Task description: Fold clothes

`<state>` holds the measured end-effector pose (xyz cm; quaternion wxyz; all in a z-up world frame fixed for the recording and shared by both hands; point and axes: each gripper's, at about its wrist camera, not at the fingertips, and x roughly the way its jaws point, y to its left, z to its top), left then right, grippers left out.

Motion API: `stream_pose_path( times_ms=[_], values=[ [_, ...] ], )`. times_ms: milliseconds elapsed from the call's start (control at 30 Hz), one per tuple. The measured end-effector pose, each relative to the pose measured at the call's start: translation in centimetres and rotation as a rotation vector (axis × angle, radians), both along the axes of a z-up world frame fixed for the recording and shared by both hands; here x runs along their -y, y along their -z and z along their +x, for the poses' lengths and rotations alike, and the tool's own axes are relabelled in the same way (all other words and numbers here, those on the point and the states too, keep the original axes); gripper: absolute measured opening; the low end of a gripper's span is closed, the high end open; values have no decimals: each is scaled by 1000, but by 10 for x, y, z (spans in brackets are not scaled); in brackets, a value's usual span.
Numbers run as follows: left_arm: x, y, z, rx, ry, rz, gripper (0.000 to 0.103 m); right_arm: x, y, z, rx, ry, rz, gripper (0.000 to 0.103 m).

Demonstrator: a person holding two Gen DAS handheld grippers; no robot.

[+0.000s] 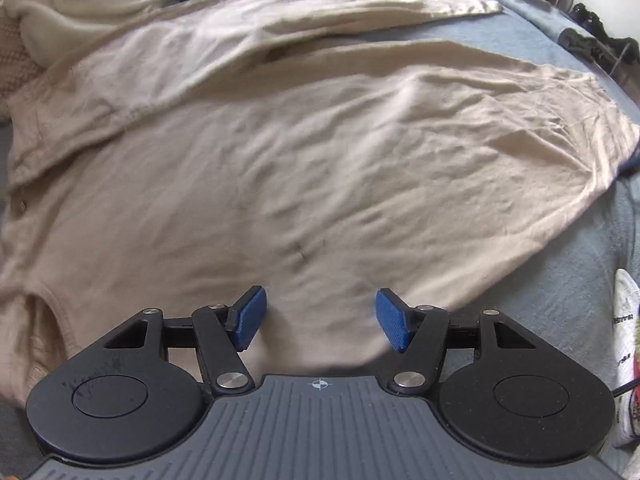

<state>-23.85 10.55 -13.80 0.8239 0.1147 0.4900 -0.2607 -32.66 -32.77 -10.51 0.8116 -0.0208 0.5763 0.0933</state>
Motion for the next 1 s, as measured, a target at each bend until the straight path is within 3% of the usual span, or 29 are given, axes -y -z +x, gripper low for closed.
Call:
stream_pose_path(
  times_ms=[67, 200, 633, 800, 867, 933, 1000],
  values=[
    [4, -1, 5, 4, 3, -11, 61, 12, -18, 8, 81, 29, -10, 5],
    [11, -4, 14, 13, 10, -32, 61, 32, -18, 5, 97, 90, -60, 6],
    [12, 4, 12, 5, -24, 1, 68, 95, -20, -6, 151, 285, -222, 6],
    [9, 2, 7, 1, -62, 0, 68, 74, -9, 23, 184, 213, -218, 7],
    [4, 1, 3, -10, -87, 1, 68, 73, 4, 29, 156, 227, -227, 12],
    [-5, -1, -3, -24, -120, 1, 68, 85, 21, 18, 106, 305, -255, 19],
    [-16, -4, -9, -39, -161, -3, 68, 102, 22, -2, 118, 411, -239, 26]
  ],
)
